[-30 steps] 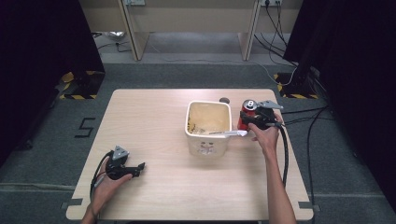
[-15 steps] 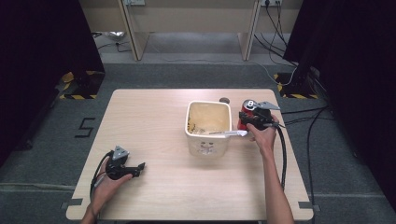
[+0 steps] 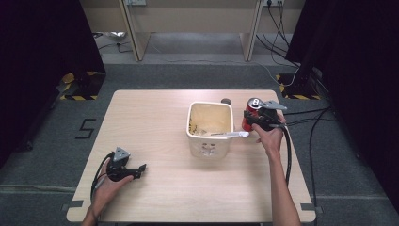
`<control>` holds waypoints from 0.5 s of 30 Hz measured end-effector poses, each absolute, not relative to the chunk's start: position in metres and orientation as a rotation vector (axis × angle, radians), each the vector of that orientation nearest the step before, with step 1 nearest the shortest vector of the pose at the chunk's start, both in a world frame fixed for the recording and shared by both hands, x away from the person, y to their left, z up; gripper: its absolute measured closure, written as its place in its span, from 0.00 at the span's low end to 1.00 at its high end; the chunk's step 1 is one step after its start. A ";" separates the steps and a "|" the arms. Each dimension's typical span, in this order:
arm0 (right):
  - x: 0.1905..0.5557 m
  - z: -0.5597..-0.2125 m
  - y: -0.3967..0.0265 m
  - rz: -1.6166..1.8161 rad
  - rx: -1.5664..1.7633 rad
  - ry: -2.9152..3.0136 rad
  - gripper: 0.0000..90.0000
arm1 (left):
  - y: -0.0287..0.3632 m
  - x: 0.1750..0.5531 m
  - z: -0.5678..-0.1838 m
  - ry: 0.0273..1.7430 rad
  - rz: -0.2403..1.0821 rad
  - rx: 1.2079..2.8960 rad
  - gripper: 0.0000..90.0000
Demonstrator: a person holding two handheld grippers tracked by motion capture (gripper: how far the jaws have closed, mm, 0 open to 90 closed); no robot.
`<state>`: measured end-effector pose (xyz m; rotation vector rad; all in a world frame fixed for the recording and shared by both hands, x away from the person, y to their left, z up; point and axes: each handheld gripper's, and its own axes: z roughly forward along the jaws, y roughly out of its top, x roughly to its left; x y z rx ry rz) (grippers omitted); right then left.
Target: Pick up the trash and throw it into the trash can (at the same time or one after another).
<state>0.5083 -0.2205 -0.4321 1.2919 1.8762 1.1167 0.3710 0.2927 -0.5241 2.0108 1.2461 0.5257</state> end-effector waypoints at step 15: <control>0.488 -0.407 -0.232 1.088 1.265 1.881 0.38 | 0.293 0.371 -0.524 1.246 0.525 2.011 0.15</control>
